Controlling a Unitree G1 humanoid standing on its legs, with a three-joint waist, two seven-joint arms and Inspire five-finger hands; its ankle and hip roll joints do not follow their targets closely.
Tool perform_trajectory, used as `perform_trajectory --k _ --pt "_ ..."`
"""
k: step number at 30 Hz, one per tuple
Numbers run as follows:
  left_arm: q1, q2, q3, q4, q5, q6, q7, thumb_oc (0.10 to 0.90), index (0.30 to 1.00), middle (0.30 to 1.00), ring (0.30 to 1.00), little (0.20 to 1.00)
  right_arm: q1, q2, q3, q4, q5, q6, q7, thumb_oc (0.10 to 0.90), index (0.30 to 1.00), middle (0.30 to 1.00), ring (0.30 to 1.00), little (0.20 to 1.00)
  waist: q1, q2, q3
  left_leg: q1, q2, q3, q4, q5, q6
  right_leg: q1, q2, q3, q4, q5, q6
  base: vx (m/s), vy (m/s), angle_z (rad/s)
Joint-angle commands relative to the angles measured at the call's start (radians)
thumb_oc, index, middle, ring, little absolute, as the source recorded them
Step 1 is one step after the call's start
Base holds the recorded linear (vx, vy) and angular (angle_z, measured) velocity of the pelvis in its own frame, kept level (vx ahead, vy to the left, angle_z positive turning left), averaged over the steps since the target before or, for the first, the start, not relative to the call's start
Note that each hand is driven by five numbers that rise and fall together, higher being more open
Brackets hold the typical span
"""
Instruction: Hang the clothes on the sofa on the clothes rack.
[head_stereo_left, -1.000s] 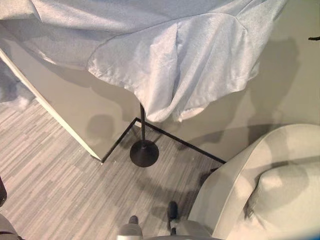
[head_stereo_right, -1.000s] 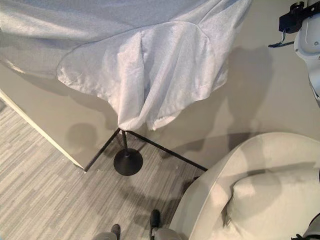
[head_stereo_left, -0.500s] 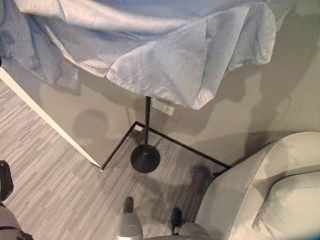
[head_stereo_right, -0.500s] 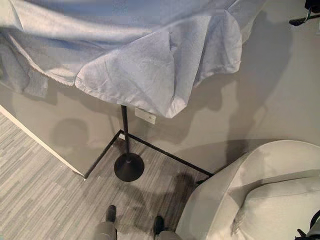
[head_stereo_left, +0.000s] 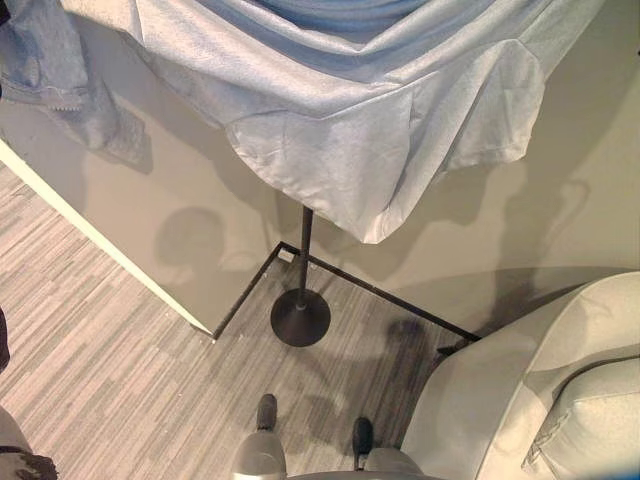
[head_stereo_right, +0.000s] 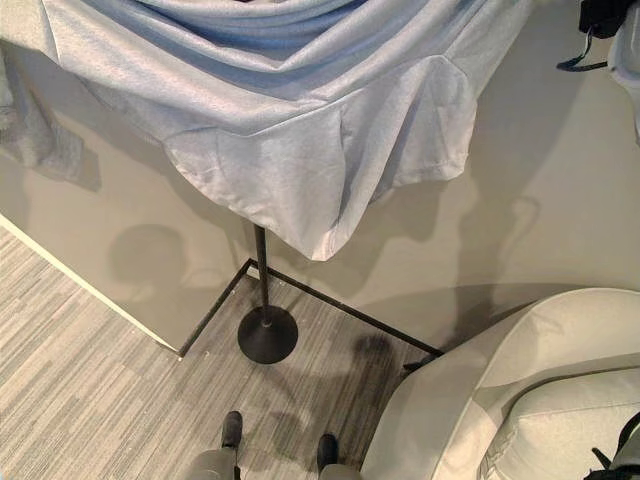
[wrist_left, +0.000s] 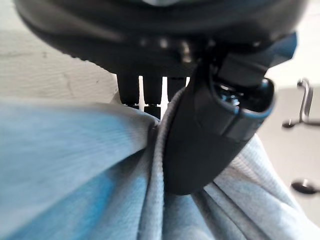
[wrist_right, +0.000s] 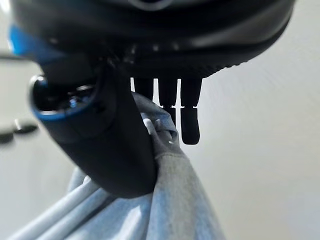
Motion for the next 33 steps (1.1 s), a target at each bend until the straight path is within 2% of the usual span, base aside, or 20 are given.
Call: perform_trajectory --k 1,10,14,16,18,19,20,22,23,25,26,28,31,32,33 --pt "-0.059 0.037 0.136 -0.042 -0.001 -0.042 0.053 0.400 0.300 0.300 0.300 0.300 -0.082 -0.082 -0.099 -0.053 0.052 -0.056 -0.077 0.400 0.300 0.300 0.300 0.300 0.025 0.013 -0.121 0.153 -0.017 0.032 0.002 -0.165 0.039 0.033 -0.019 -0.033 0.006 -0.020 -0.042 0.01 0.001 -0.09" --pt "0.056 -0.054 0.317 -0.245 0.021 -0.061 0.062 0.400 0.300 0.300 0.300 0.300 0.121 -0.067 -0.371 -0.207 0.063 -0.097 -0.099 0.400 0.300 0.300 0.300 0.300 0.016 0.011 -0.144 0.166 -0.009 0.040 0.002 -0.162 0.035 0.035 -0.018 -0.043 0.006 -0.016 -0.037 0.00 0.000 0.00" --pt "0.015 -0.038 0.283 -0.234 0.025 -0.061 0.076 0.400 0.300 0.300 0.300 0.300 0.086 -0.068 -0.332 -0.187 0.064 -0.095 -0.100 0.400 0.300 0.300 0.300 0.300 0.016 0.008 -0.147 0.172 -0.006 0.044 0.002 -0.160 0.034 0.038 -0.018 -0.048 0.006 -0.017 -0.035 0.00 0.000 0.00" --pt "-0.031 -0.003 0.237 -0.177 0.018 -0.057 0.095 0.400 0.300 0.300 0.300 0.300 0.017 -0.070 -0.268 -0.136 0.059 -0.087 -0.109 0.400 0.300 0.300 0.300 0.300 0.015 0.009 -0.146 0.178 -0.005 0.048 0.002 -0.160 0.033 0.042 -0.018 -0.050 0.006 -0.017 -0.033 0.00 0.000 -0.02" --pt "-0.144 0.062 0.115 -0.037 -0.009 -0.059 0.116 0.400 0.300 0.300 0.300 0.300 -0.141 -0.052 -0.107 -0.011 0.057 -0.071 -0.115 0.400 0.300 0.300 0.300 0.300 0.012 0.011 -0.143 0.185 -0.002 0.056 0.002 -0.161 0.032 0.047 -0.020 -0.057 0.006 -0.022 -0.031 0.00 0.000 0.00" --pt "-0.248 0.105 -0.011 0.083 -0.032 -0.063 0.120 0.400 0.300 0.300 0.300 0.300 -0.280 -0.034 0.044 0.088 0.064 -0.064 -0.112 0.400 0.300 0.300 0.300 0.300 0.009 0.015 -0.137 0.191 -0.002 0.058 0.002 -0.161 0.032 0.052 -0.021 -0.060 0.006 -0.022 -0.031 0.00 0.000 0.00" --pt "-0.300 0.118 -0.075 0.131 -0.042 -0.063 0.121 0.400 0.300 0.300 0.300 0.300 -0.335 -0.018 0.113 0.134 0.069 -0.059 -0.105 0.400 0.300 0.300 0.300 0.300 0.008 0.020 -0.135 0.193 -0.002 0.057 0.002 -0.162 0.032 0.055 -0.021 -0.060 0.006 -0.022 -0.031 0.00 0.000 0.00" --pt "-0.512 0.143 -0.346 0.312 -0.071 -0.057 0.096 0.400 0.300 0.300 0.300 0.300 -0.531 0.052 0.358 0.293 0.082 -0.053 -0.077 0.400 0.300 0.300 0.300 0.300 0.005 0.036 -0.126 0.200 -0.003 0.057 0.002 -0.169 0.033 0.061 -0.021 -0.058 0.006 -0.025 -0.030 0.02 -0.004 0.00" --pt "-0.673 0.122 -0.544 0.427 -0.093 -0.060 0.072 0.400 0.300 0.300 0.300 0.300 -0.626 0.096 0.472 0.394 0.105 -0.055 -0.059 0.400 0.300 0.300 0.300 0.300 0.009 0.041 -0.113 0.201 -0.004 0.055 0.002 -0.173 0.034 0.062 -0.019 -0.056 0.006 -0.025 -0.031 0.03 -0.006 -0.01" --pt "-0.813 0.084 -0.719 0.540 -0.118 -0.053 0.044 0.400 0.300 0.300 0.300 0.300 -0.688 0.148 0.553 0.493 0.122 -0.050 -0.039 0.400 0.300 0.300 0.300 0.300 0.013 0.039 -0.103 0.204 -0.005 0.054 0.002 -0.175 0.036 0.065 -0.017 -0.053 0.006 -0.024 -0.032 0.01 -0.013 0.05" --pt "-0.979 -0.023 -0.921 0.684 -0.160 -0.054 -0.010 0.400 0.300 0.300 0.300 0.300 -0.761 0.223 0.648 0.641 0.134 -0.039 -0.004 0.400 0.300 0.300 0.300 0.300 0.015 0.027 -0.085 0.200 -0.007 0.051 0.002 -0.176 0.038 0.062 -0.014 -0.047 0.006 -0.021 -0.038 0.01 -0.015 0.08" --pt "-1.020 -0.049 -0.960 0.710 -0.169 -0.057 -0.020 0.400 0.300 0.300 0.300 0.300 -0.782 0.242 0.668 0.674 0.136 -0.040 0.004 0.400 0.300 0.300 0.300 0.300 0.016 0.023 -0.079 0.203 -0.005 0.051 0.002 -0.184 0.038 0.064 -0.013 -0.047 0.006 -0.028 -0.038 0.02 -0.006 0.00" --pt "-1.081 -0.153 -1.019 0.747 -0.172 -0.055 -0.056 0.400 0.300 0.300 0.300 0.300 -0.810 0.304 0.720 0.772 0.116 -0.024 0.032 0.400 0.300 0.300 0.300 0.300 0.017 0.021 -0.056 0.199 -0.007 0.045 0.002 -0.188 0.041 0.058 -0.006 -0.039 0.006 -0.030 -0.041 0.00 0.000 0.00" --pt "-1.119 -0.216 -1.062 0.772 -0.164 -0.053 -0.071 0.400 0.300 0.300 0.300 0.300 -0.825 0.334 0.749 0.825 0.100 -0.018 0.042 0.400 0.300 0.300 0.300 0.300 0.017 0.024 -0.039 0.196 -0.008 0.041 0.002 -0.188 0.043 0.054 -0.002 -0.035 0.006 -0.034 -0.042 0.00 -0.031 0.00" --pt "-1.131 -0.231 -1.078 0.784 -0.164 -0.053 -0.076 0.400 0.300 0.300 0.300 0.300 -0.833 0.342 0.758 0.840 0.098 -0.016 0.043 0.400 0.300 0.300 0.300 0.300 0.016 0.024 -0.034 0.194 -0.008 0.041 0.002 -0.188 0.043 0.053 -0.002 -0.034 0.006 -0.034 -0.042 0.00 0.000 0.00"
